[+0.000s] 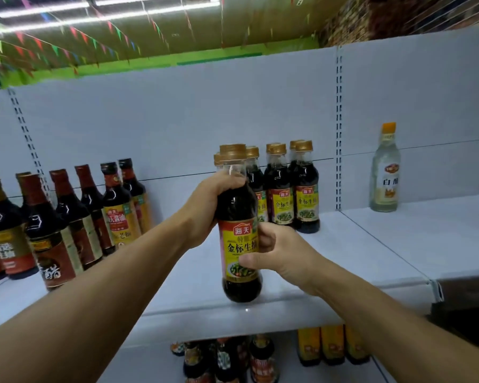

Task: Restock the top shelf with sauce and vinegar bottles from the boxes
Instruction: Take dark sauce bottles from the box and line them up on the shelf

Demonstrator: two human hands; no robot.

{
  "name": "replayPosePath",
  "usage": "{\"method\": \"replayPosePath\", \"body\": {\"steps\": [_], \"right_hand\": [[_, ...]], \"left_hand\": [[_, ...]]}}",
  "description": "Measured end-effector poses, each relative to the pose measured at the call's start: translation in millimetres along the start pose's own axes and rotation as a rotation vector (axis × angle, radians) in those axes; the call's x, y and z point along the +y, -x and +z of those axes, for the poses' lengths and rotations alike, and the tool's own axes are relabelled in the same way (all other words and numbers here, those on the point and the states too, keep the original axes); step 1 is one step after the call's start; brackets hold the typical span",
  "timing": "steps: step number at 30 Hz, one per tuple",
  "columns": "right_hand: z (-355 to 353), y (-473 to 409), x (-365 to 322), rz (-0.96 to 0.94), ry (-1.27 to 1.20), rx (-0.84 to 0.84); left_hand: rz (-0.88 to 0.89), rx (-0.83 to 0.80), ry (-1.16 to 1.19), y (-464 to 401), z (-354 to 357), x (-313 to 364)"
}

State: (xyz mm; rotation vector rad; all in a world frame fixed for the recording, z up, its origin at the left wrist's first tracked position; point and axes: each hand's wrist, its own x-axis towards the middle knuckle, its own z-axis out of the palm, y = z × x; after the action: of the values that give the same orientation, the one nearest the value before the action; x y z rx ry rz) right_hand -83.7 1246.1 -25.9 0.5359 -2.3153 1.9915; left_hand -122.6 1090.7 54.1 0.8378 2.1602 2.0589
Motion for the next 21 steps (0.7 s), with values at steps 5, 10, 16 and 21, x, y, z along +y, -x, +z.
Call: {"method": "replayPosePath", "body": {"steps": [5,10,16,21], "right_hand": [[-22.8,-22.8,9.1,-0.053,0.066,0.150],[-45.8,-52.4,30.2,-0.038,0.164,0.299],[-52.4,-72.8,48.8,0.033,0.204,0.396],[-49.3,-85.2,54.1,0.054,0.235,0.397]], "left_hand": [[-0.025,-0.007,-0.108,-15.8,9.6,-26.9],[-0.156,0.128,-0.329,-10.6,7.5,-80.8],[-0.283,0.271,-0.608,-6.1,-2.8,-103.6],[-0.255,0.305,-0.680,-11.1,-4.2,-99.1]]}}
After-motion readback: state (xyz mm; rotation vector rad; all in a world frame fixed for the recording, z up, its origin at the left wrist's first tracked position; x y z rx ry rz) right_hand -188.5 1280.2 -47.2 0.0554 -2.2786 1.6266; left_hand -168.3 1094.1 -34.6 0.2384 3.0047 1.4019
